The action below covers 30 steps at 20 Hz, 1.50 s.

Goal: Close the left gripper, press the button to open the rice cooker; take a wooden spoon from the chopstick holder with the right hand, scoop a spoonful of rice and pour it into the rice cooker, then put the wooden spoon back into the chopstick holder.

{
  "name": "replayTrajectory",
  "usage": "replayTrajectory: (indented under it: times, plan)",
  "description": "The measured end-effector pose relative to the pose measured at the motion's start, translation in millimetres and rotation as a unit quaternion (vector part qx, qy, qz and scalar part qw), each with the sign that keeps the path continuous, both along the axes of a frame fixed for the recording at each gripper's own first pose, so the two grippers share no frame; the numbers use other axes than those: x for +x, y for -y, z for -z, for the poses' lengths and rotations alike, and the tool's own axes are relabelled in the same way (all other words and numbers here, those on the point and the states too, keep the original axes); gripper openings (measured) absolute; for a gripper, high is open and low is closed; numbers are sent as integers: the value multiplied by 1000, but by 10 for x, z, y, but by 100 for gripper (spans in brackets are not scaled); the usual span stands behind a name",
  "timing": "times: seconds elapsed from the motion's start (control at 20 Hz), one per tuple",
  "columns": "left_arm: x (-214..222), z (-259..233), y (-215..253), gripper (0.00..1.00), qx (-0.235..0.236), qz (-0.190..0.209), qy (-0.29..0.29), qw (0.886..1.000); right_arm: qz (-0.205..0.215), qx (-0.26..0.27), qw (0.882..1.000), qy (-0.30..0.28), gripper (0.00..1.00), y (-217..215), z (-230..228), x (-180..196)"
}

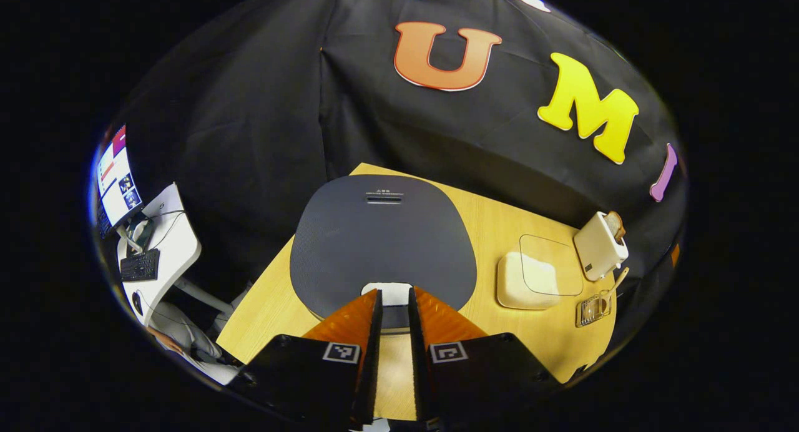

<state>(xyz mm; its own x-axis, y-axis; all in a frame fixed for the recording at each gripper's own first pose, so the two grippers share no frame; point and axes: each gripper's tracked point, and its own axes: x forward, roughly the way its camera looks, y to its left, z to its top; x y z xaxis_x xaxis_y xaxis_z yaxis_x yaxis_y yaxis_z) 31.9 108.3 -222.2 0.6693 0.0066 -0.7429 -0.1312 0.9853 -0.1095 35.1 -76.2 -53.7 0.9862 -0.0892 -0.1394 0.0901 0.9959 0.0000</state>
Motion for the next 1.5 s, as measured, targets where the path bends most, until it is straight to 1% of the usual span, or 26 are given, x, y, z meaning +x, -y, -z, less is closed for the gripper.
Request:
replayTrajectory:
  times: [0.05, 0.1, 0.15, 0.2, 0.25, 0.45, 0.55, 0.8, 0.9, 0.95, 1.0, 1.05, 1.1, 1.2, 1.25, 1.3, 1.4, 1.45, 1.5]
  plan:
    - [34, 33, -25, 24, 5, -3, -6, 1000, 3, 1, 1000, -2, 96, 39, 11, 14]
    - [64, 59, -25, 15, 6, -1, -8, 1000, 6, 0, 1000, -3, 95, 61, 23, 23]
    - [93, 83, 7, 11, 3, 5, -12, 1000, 7, -1, 1000, -6, 96, 82, 34, 35]
    - [104, 117, 13, 5, -1, 9, -17, 1000, 6, -1, 1000, -9, 96, 95, 55, 49]
    - [122, 152, 28, 3, -6, 13, -22, 1000, 7, -1, 1000, -9, 96, 105, 60, 58]
    - [227, 225, 41, 3, 0, 23, -32, 999, 12, -4, 1000, -9, 96, 157, 62, 94]
    - [226, 247, 57, 3, 5, 22, -37, 999, 19, -1, 1000, -14, 96, 215, 107, 101]
    - [176, 275, 26, 3, -17, -6, -32, 999, 30, 3, 999, -23, 96, 275, 168, 120]
    - [173, 343, 26, 3, -27, -4, -40, 999, 26, 5, 999, -27, 96, 231, 203, 142]
    - [217, 259, 32, 3, -31, -9, -28, 999, 24, 8, 999, -30, 96, 201, 215, 151]
    - [157, 330, 65, 3, -36, -7, -39, 999, 19, 10, 999, -34, 96, 171, 246, 167]
    - [166, 280, 38, 3, -35, -7, -33, 999, 15, 10, 999, -36, 96, 142, 241, 170]
    - [197, 281, 26, 3, -30, -8, -23, 999, 12, 9, 999, -33, 98, 119, 229, 166]
    - [227, 230, 34, 3, -23, -24, -11, 999, 5, 4, 1000, -27, 96, 81, 179, 168]
    - [231, 125, 6, 3, -9, -31, 3, 999, 3, 2, 1000, -24, 96, 73, 153, 165]
    - [211, 47, -65, 3, 18, -40, 11, 999, 1, 1, 1000, -20, 96, 62, 134, 158]
    - [351, -279, -60, 5, 41, -33, 74, 996, 4, -1, 1000, -14, 96, 88, 98, 141]
    - [443, -497, -5, 7, 45, -23, 111, 993, 7, -2, 1000, -13, 94, 104, 91, 129]
    - [507, -695, 58, 29, 50, -12, 146, 988, 14, -5, 1000, -12, 96, 148, 75, 126]
